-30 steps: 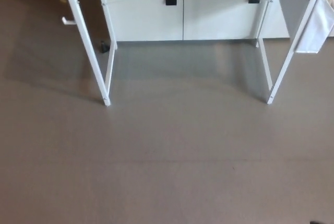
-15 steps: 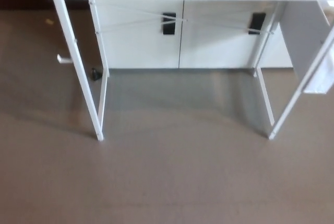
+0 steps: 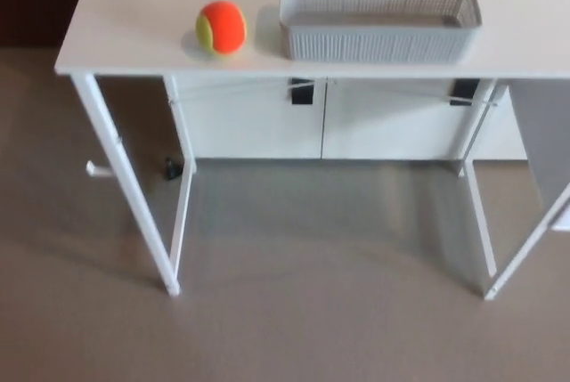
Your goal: The robot walk towards a table in front and uses its left hand to pickup a tennis ball on the left side and put it in a container on the right hand side
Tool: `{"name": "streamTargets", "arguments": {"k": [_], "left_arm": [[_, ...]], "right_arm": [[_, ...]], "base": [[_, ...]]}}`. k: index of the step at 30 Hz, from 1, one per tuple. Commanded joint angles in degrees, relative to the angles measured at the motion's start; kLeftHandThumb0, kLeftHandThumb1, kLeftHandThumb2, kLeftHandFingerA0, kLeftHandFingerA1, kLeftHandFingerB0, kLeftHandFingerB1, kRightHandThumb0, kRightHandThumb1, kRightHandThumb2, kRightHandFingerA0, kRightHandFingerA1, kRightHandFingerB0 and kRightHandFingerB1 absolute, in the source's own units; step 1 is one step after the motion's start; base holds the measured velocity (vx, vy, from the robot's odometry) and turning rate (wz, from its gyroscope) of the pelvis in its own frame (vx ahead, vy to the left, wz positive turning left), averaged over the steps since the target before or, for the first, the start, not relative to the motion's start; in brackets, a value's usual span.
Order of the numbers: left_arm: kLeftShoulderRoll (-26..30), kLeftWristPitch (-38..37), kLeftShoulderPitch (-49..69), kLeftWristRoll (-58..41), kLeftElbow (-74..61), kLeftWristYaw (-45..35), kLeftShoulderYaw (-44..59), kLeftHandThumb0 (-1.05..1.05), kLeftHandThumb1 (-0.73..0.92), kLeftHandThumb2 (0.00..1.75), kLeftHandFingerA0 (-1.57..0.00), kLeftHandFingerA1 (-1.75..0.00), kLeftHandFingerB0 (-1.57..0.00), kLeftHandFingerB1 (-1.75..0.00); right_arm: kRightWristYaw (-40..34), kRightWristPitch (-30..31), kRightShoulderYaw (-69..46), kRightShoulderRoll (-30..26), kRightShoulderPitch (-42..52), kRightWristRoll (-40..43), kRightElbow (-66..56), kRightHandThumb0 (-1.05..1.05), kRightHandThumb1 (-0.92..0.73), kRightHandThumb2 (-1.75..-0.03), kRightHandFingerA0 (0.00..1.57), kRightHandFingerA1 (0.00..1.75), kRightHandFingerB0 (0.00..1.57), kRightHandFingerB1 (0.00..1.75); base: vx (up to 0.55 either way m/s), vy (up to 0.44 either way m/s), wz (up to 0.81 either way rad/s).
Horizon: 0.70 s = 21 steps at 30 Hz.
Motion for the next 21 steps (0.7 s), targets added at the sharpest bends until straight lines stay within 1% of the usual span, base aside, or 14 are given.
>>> {"name": "streamTargets", "arguments": {"k": [1,5,6,7,9,11,12,15,16,21], "left_arm": [[1.0,-2.3,0.4,-0.2,0.9,0.1,0.5,-0.19,0.63,0.59,-0.36,-0.34,-0.27,-0.31],[1.1,-3.1,0.3,0.1,2.5,0.5,0.5,-0.18,0.62,0.59,-0.37,-0.34,-0.28,-0.31],[1.2,-3.4,0.2,0.1,3.0,0.7,0.5,-0.18,0.61,0.58,-0.38,-0.34,-0.29,-0.31],[1.3,-3.7,0.1,0.3,3.6,0.9,0.6,-0.18,0.61,0.58,-0.38,-0.34,-0.29,-0.31],[1.5,-3.8,0.0,0.2,4.1,0.8,0.7,-0.19,0.61,0.58,-0.38,-0.34,-0.30,-0.31],[1.6,-4.8,0.2,0.4,4.9,0.8,0.5,-0.20,0.61,0.58,-0.38,-0.35,-0.29,-0.31],[1.7,-5.0,0.1,0.0,5.4,0.2,0.7,-0.20,0.61,0.58,-0.35,-0.35,-0.29,-0.31],[1.7,-4.8,0.2,-0.1,5.0,0.3,0.7,-0.20,0.62,0.58,-0.35,-0.34,-0.28,-0.31],[1.8,-4.9,0.1,0.0,5.1,0.5,0.7,-0.19,0.61,0.58,-0.37,-0.35,-0.29,-0.31],[1.8,-4.8,0.2,0.1,4.8,1.1,0.5,-0.20,0.60,0.58,-0.37,-0.35,-0.29,-0.31]], "right_arm": [[0.6,1.2,-0.5,0.1,1.8,0.5,-1.9,-0.14,-0.63,-1.05,0.15,0.59,0.02,0.50],[1.7,2.0,-0.5,-0.1,2.9,0.8,-3.2,-0.16,-0.64,-1.05,0.12,0.57,0.00,0.48],[1.6,1.7,-0.5,-0.1,2.6,0.7,-2.5,-0.16,-0.64,-1.06,0.13,0.58,0.02,0.50],[1.5,1.0,-0.4,-0.1,2.2,0.5,-1.2,-0.16,-0.64,-1.06,0.13,0.58,0.02,0.50],[1.7,2.2,-0.2,-0.2,2.4,0.2,-1.7,-0.19,-0.64,-1.05,0.11,0.57,0.00,0.48],[1.5,1.8,-0.3,-0.2,2.4,0.1,-0.8,-0.19,-0.63,-1.05,0.11,0.57,0.00,0.48],[1.5,1.9,-0.3,0.0,2.6,0.2,-1.3,-0.18,-0.63,-1.04,0.12,0.57,0.00,0.48],[1.7,2.9,0.0,0.1,3.0,-0.1,-3.0,-0.18,-0.64,-1.05,0.13,0.58,0.00,0.48],[1.6,2.3,-0.1,0.1,2.8,0.1,-2.5,-0.17,-0.65,-1.06,0.11,0.57,0.00,0.48],[2.5,2.3,-0.3,0.3,2.5,1.1,-2.1,-0.19,-0.65,-1.07,0.10,0.57,0.00,0.48]], "base": [[0.36,0.255,-0.29],[0.37,0.371,-0.44],[0.29,0.234,-0.06],[0.34,0.180,-0.03],[0.26,0.122,0.07],[0.24,0.071,0.13],[0.24,0.008,0.16],[0.21,-0.062,0.09],[0.22,-0.122,0.18],[0.25,-0.191,0.15]]}}
